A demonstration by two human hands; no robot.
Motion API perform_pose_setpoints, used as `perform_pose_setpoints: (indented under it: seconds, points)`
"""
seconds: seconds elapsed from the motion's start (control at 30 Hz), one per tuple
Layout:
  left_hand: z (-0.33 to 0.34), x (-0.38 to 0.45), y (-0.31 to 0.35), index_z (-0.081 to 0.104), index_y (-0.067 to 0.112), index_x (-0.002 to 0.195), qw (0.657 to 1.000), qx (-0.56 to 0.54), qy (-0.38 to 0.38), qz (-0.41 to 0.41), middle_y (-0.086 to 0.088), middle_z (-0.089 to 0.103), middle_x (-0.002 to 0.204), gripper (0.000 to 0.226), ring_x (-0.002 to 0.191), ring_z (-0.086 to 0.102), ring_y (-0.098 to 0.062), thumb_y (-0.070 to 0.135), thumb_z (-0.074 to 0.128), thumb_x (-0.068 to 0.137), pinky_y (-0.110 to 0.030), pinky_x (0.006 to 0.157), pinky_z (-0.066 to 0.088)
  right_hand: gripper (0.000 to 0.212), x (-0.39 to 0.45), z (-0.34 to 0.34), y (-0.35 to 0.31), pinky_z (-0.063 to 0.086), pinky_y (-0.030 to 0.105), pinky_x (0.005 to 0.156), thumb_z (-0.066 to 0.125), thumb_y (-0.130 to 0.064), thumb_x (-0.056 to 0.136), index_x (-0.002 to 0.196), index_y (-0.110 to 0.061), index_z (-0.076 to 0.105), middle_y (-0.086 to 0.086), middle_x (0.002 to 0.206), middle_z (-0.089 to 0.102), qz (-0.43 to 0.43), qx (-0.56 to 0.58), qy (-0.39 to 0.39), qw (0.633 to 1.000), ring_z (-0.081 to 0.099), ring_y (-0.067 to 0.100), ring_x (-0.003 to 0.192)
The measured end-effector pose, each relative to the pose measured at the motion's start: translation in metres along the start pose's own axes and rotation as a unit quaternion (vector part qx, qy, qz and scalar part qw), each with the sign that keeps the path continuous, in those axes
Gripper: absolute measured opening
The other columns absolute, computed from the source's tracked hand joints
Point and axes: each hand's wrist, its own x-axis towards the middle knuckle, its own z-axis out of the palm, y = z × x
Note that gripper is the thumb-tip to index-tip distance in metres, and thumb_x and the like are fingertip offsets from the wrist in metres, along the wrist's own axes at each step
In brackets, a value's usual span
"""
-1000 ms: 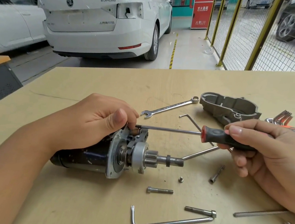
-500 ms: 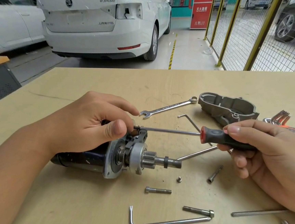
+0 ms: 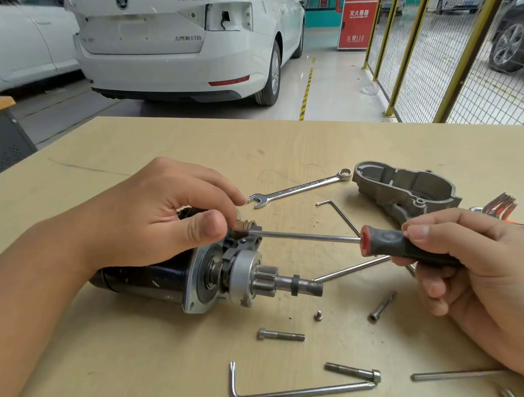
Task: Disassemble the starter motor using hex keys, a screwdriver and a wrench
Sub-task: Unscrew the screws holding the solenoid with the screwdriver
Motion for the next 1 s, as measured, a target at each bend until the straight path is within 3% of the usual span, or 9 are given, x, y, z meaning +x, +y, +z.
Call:
perform_pose_setpoints:
  seconds: [0.4, 0.53, 0.67, 0.77, 0.9, 1.0]
  points:
    - [-0.0002, -0.0001, -0.0006, 0.084, 0.015, 0.096, 1.000, -0.001, -0.001, -0.014, 0.002, 0.077, 0.112, 0.088, 0.111, 0.069, -0.002, 0.083, 0.027, 0.095, -0.018, 0.090, 0.051, 0.043, -0.0011, 0.0012, 0.0019, 0.044, 0.026, 0.040, 0.091, -0.034, 0.047, 0.078, -0.009, 0.076, 0.028, 0.070, 0.067, -0.019, -0.002, -0.010, 1.000, 0.046, 0.019, 0.036]
    - [-0.0006, -0.0005, -0.0026, 0.084, 0.018, 0.101, 1.000, -0.001, -0.001, -0.020, 0.004, 0.077, 0.115, 0.088, 0.112, 0.069, -0.002, 0.083, 0.025, 0.095, -0.018, 0.092, 0.051, 0.033, -0.0008, 0.0018, 0.0015, 0.043, 0.026, 0.039, 0.087, -0.028, 0.052, 0.077, -0.009, 0.076, 0.029, 0.071, 0.067, -0.018, 0.009, -0.011, 1.000, 0.046, 0.018, 0.036]
    - [0.0019, -0.0014, -0.0015, 0.083, 0.023, 0.098, 0.997, -0.046, -0.003, -0.063, 0.002, 0.078, 0.108, 0.086, 0.106, 0.073, -0.010, 0.088, 0.028, 0.090, -0.028, 0.089, 0.057, 0.034, -0.0015, 0.0040, 0.0014, 0.043, 0.026, 0.038, 0.087, -0.029, 0.050, 0.076, -0.010, 0.076, 0.025, 0.070, 0.068, -0.022, 0.004, -0.006, 1.000, 0.047, 0.018, 0.035]
    - [0.0029, -0.0017, 0.0017, 0.078, 0.017, 0.099, 0.990, -0.102, 0.000, -0.100, -0.005, 0.079, 0.102, 0.088, 0.098, 0.076, -0.025, 0.093, 0.036, 0.085, -0.039, 0.084, 0.060, 0.030, -0.0011, 0.0039, 0.0016, 0.043, 0.026, 0.038, 0.085, -0.026, 0.052, 0.076, -0.009, 0.075, 0.024, 0.070, 0.068, -0.018, 0.004, -0.003, 1.000, 0.047, 0.019, 0.036]
    - [0.0033, -0.0021, 0.0016, 0.078, 0.005, 0.104, 0.986, -0.130, -0.001, -0.109, -0.006, 0.079, 0.104, 0.098, 0.099, 0.076, -0.025, 0.093, 0.039, 0.083, -0.030, 0.086, 0.061, 0.030, -0.0016, 0.0041, 0.0021, 0.043, 0.026, 0.038, 0.084, -0.025, 0.052, 0.076, -0.009, 0.075, 0.023, 0.069, 0.068, -0.019, 0.004, -0.003, 1.000, 0.047, 0.019, 0.036]
    - [0.0017, -0.0015, 0.0008, 0.080, 0.007, 0.104, 0.988, -0.113, -0.004, -0.108, -0.003, 0.078, 0.107, 0.100, 0.103, 0.074, -0.020, 0.093, 0.033, 0.084, -0.033, 0.089, 0.059, 0.030, -0.0016, 0.0042, 0.0027, 0.042, 0.025, 0.037, 0.084, -0.026, 0.051, 0.074, -0.009, 0.075, 0.021, 0.066, 0.067, -0.028, 0.008, 0.006, 1.000, 0.046, 0.019, 0.035]
